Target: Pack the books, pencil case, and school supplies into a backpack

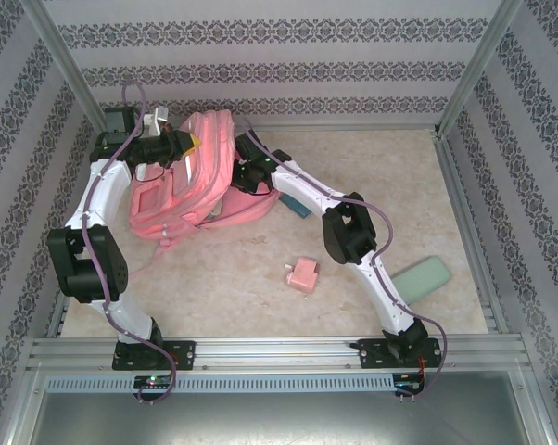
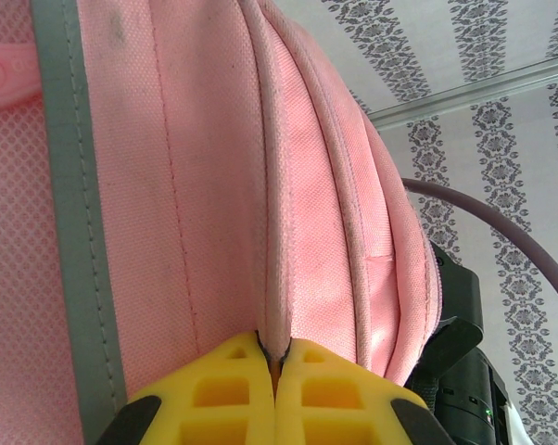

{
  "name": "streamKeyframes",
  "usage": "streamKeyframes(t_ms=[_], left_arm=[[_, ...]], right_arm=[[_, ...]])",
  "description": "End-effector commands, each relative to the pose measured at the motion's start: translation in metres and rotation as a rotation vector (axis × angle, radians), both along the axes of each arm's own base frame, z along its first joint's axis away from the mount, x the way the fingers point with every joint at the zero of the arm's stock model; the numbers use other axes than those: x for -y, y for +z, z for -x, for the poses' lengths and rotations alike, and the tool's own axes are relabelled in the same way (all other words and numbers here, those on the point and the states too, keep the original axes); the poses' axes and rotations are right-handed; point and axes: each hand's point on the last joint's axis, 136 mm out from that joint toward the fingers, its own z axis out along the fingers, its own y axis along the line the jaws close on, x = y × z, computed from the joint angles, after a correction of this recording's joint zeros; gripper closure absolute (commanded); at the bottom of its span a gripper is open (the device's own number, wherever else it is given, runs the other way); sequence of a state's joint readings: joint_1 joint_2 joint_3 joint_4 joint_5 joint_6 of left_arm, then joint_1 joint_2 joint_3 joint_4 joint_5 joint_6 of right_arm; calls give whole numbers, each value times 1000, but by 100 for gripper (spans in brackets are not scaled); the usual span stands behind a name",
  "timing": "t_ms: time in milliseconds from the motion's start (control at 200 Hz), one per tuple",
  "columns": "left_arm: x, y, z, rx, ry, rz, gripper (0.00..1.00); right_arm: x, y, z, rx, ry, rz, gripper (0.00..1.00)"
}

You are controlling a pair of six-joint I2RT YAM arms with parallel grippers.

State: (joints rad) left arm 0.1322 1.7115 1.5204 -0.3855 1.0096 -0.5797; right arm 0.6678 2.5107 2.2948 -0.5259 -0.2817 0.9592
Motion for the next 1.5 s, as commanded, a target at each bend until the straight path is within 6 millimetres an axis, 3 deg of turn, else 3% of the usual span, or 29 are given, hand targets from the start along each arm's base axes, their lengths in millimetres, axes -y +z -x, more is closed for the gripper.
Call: streamKeyframes(t_ms=[0,200,280,380,455,674,799,899,989,1074,1184,1299,1494], left_arm=[[8,28,5,93,-56,1,100],[8,28,3,92,-54,-1,100],[8,28,2,91,-54,-1,100],[7,28,2,90,-54,-2,100],[7,29,2,94,-55,-5,100],[7,29,2,94,-55,-5,100],[7,28,1,94,-53,-4,100],[7,27,1,89,-51,-1,100],[7,27,2,90,-53,-2,100],[7,26,2,87,-51,-3,100],[7,26,3,87,-52,-3,100],[7,25,3,84,-51,-2,100],[7,23,4,81,-51,-4,100]], right_arm=[[-20,-5,13,-20,49,-25,60],[-26,-24,25,-62,71,-13,62],[-28,-28,27,-74,76,-16,70],[-26,-23,26,-57,71,-8,84],[-17,-15,22,-34,55,18,89],[12,9,11,33,13,87,93],[16,7,14,33,17,120,94],[12,2,16,22,22,108,85],[3,-7,19,-15,40,85,65],[-8,-7,21,-17,63,47,64],[-25,7,22,19,101,-21,57],[-38,17,24,32,138,-85,56],[-30,6,23,14,124,-47,55]])
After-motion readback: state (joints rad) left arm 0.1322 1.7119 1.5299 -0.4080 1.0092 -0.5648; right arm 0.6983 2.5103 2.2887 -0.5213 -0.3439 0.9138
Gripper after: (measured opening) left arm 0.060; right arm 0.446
